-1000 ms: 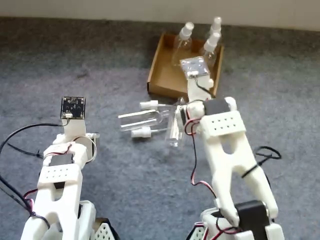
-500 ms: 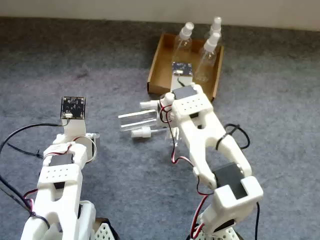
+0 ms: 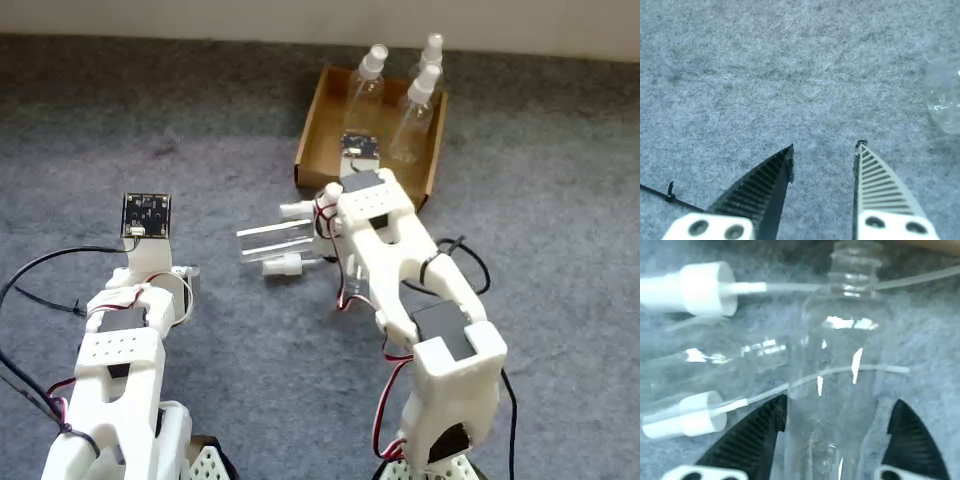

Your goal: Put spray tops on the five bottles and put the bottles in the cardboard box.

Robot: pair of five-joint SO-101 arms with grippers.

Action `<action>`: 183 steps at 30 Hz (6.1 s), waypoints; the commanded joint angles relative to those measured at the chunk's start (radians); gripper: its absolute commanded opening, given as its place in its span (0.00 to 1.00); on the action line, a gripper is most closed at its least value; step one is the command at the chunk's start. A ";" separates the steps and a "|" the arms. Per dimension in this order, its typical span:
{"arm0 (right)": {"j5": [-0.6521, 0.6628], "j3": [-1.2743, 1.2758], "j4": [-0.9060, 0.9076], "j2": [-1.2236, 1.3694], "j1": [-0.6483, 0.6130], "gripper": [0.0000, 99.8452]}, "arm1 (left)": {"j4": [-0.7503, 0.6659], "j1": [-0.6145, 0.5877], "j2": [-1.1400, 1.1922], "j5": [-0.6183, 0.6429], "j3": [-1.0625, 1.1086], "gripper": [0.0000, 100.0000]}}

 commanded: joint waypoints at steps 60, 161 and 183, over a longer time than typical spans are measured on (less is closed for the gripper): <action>0.956 0.371 0.056 -0.318 0.805 0.24 | 0.000 -0.007 -0.004 -0.008 -0.007 0.19; 0.614 1.225 -0.387 -1.179 0.476 0.00 | 0.387 0.519 0.885 -0.703 -0.886 0.15; 0.692 1.167 -0.285 -1.184 0.424 0.00 | 1.122 0.358 0.081 -0.853 -0.885 0.00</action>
